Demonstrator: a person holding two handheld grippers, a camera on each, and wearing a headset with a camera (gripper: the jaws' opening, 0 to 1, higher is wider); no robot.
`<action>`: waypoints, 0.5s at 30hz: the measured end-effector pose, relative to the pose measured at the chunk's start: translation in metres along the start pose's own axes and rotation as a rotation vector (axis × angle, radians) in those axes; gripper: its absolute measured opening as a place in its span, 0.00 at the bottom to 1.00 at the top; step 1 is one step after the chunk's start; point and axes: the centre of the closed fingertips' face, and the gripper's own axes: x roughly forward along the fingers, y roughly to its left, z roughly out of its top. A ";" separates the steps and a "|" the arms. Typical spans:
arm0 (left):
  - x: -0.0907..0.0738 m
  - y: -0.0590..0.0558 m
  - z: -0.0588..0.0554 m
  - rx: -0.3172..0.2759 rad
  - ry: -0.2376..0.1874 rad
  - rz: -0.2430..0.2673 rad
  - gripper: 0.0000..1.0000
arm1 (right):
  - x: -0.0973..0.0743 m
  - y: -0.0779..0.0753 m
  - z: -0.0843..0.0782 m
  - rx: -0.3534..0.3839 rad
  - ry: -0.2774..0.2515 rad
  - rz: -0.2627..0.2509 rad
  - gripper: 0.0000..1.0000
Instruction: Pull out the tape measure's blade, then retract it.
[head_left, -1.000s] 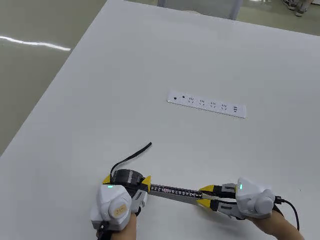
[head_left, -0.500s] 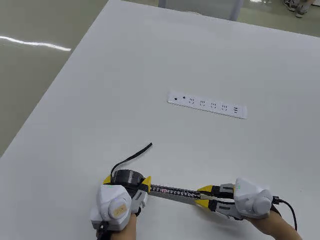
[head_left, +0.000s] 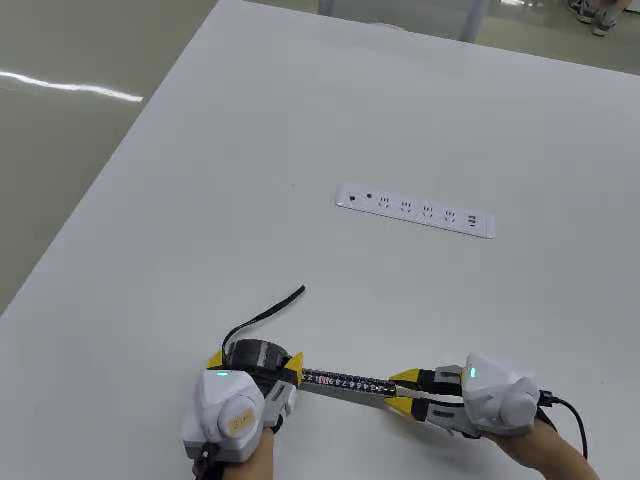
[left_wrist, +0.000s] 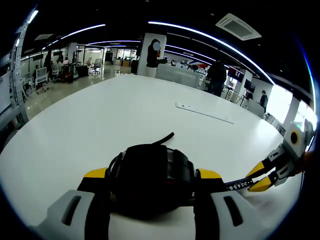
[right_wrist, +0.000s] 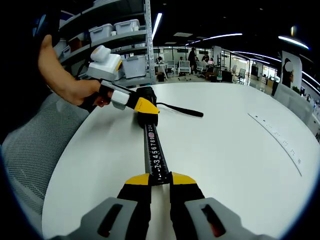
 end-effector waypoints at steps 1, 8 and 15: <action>0.000 0.000 0.000 -0.001 0.000 0.000 0.64 | 0.000 0.000 0.001 0.000 -0.001 0.000 0.12; 0.000 0.001 0.000 -0.003 0.002 -0.001 0.64 | 0.003 0.001 0.003 -0.001 -0.004 0.001 0.12; 0.000 0.001 0.000 -0.001 0.004 -0.004 0.64 | 0.005 0.002 0.004 -0.003 -0.006 0.006 0.12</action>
